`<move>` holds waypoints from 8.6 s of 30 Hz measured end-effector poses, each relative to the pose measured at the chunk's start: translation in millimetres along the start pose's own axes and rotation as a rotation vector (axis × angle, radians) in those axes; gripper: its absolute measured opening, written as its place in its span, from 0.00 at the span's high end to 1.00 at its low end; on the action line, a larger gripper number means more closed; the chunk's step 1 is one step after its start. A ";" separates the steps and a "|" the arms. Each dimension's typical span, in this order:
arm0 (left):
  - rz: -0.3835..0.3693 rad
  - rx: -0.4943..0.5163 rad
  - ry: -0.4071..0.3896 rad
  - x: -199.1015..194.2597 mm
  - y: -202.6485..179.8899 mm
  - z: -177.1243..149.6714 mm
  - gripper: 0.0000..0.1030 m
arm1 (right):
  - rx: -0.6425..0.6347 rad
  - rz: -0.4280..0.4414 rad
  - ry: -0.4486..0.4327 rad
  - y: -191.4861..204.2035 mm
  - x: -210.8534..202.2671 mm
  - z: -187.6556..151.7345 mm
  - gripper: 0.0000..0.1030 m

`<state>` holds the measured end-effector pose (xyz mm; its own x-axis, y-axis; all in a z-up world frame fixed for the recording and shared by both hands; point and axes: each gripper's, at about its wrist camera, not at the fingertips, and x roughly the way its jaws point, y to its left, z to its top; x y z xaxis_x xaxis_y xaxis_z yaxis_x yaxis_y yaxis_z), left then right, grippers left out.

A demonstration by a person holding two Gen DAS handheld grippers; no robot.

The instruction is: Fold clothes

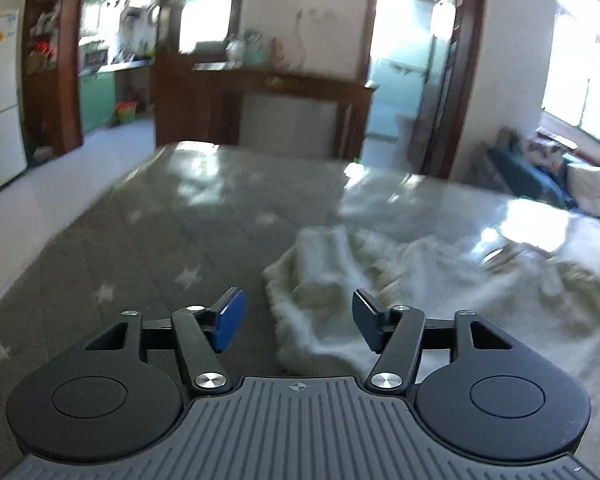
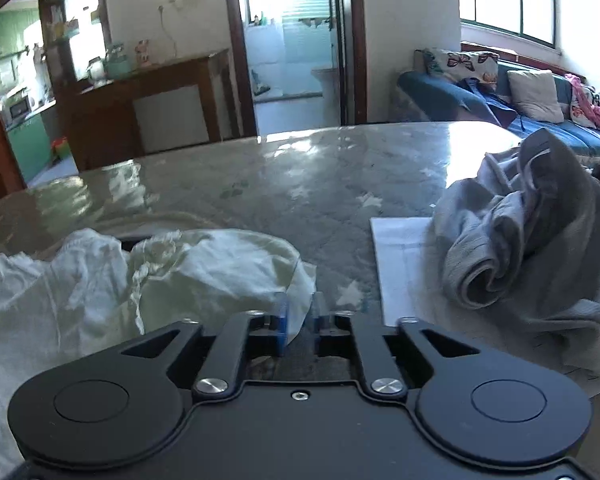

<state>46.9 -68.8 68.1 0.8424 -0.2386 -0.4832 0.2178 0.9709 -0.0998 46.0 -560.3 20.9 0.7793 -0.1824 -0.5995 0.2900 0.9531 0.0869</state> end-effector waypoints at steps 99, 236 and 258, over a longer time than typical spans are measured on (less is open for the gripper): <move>-0.130 0.201 0.145 35.8 -102.5 -62.2 0.15 | -0.175 0.294 -0.004 77.1 -54.4 -27.8 0.80; -0.184 0.143 -0.084 -30.4 -103.5 -23.2 0.22 | -0.089 0.488 0.033 102.8 -103.5 -76.0 0.49; -0.126 0.234 0.068 59.6 -117.5 -29.5 0.55 | -0.069 0.479 0.037 93.9 -108.1 -78.8 0.49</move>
<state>56.9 -196.5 25.3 0.7680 -0.3477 -0.5378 0.4338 0.9003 0.0374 -54.8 -432.1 31.2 0.7957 0.2882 -0.5328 -0.1352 0.9418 0.3077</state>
